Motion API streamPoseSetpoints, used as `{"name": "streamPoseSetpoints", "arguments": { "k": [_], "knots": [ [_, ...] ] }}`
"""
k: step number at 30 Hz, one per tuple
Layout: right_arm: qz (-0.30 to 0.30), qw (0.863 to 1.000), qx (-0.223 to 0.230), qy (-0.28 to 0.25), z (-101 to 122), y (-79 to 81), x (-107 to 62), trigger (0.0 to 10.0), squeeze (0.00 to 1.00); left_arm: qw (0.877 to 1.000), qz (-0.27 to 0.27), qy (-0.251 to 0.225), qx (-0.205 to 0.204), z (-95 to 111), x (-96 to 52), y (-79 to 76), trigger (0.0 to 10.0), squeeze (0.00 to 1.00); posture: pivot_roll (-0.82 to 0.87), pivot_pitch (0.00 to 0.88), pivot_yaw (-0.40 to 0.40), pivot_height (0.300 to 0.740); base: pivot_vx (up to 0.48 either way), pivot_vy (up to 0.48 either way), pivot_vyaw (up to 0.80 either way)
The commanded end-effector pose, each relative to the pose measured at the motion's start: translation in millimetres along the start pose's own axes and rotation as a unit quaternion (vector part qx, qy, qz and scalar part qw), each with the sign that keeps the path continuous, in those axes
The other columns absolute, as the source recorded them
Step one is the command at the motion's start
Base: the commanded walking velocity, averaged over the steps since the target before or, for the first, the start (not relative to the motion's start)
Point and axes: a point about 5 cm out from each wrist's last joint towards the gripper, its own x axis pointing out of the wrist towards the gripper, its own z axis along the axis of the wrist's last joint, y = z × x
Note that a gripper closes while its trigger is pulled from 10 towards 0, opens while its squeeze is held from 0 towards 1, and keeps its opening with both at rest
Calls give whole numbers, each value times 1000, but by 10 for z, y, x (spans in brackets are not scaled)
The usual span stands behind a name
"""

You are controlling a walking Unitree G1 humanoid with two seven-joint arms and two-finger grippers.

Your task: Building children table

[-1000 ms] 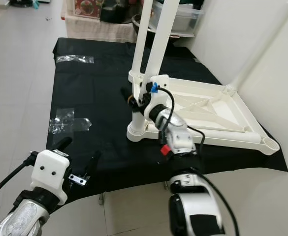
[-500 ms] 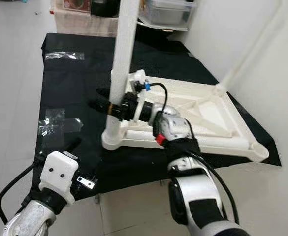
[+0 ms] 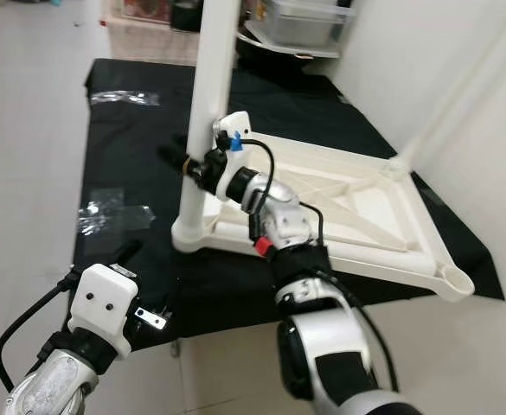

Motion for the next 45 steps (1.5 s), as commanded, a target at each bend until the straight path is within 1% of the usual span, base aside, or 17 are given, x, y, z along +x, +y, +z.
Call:
{"name": "streamPoseSetpoints", "arguments": {
  "k": [1,4,9,10,11,14,15,18,19,21,23,24,25,30,33,39,45],
  "knots": [
    [-161,987,13,7,-117,-332,-225,0,0,1000,-2,5,-1,-20,-15,-9,10000,0,109,95,-163,740,0,0,0],
    [-274,962,13,4,-147,-348,-418,0,0,1000,-5,12,5,-56,-43,-7,10000,0,115,83,-158,740,0,0,0],
    [-317,948,33,6,-181,-262,-476,0,0,1000,-6,13,4,-63,-48,-13,10000,0,127,71,-152,740,0,0,0],
    [-311,949,48,8,-203,-201,-444,7725,0,1000,-6,13,3,-64,-49,-13,10000,0,123,69,-149,740,0,0,0],
    [-299,953,59,10,-215,-134,-393,10000,0,1000,-6,14,3,-69,-51,-9,10000,0,122,69,-149,740,0,0,0],
    [-284,956,76,0,-202,-101,-344,10000,0,1000,-5,15,4,-71,-52,-3,10000,0,125,78,-148,740,0,0,0],
    [-265,960,86,-9,-189,-101,-302,10000,1000,1000,-4,16,5,-75,-56,4,10000,0,127,80,-147,740,0,0,0],
    [-237,967,87,-18,-157,-111,-267,10000,1000,1000,-4,16,6,-74,-55,12,10000,0,126,83,-146,740,0,0,0],
    [-195,974,112,-22,-141,-132,-231,10000,0,1000,-3,16,6,-73,-54,20,10000,0,126,83,-146,740,0,0,0],
    [-116,988,96,-23,-80,-202,-220,10000,0,1000,-2,16,6,-76,-55,28,10000,0,122,84,-147,740,0,0,0],
    [-80,992,92,-16,-68,-212,-223,10000,0,1000,-2,16,6,-78,-57,29,10000,0,122,84,-147,740,0,0,0],
    [42,995,62,66,-146,-286,-229,10000,0,1000,1,20,1,-86,-61,29,10000,0,123,93,-146,740,0,0,0],
    [88,989,62,96,-150,-343,-251,10000,0,1000,3,22,-2,-92,-64,32,10000,0,123,93,-146,740,0,0,0],
    [156,978,78,110,-83,-382,-274,10000,0,1000,2,22,0,-91,-61,35,10000,0,125,97,-150,740,0,0,0],
    [244,962,53,114,-36,-264,-224,10000,0,1000,5,17,0,-69,-50,47,10000,0,135,105,-157,740,0,0,0],
    [324,938,59,110,-24,0,-137,10000,0,1000,2,18,-1,-67,-57,38,10000,0,145,109,-164,740,0,0,0],
    [432,893,87,88,11,318,-91,10000,0,1000,5,16,0,-54,-49,49,10000,0,150,113,-164,740,0,0,0]
  ]
}}
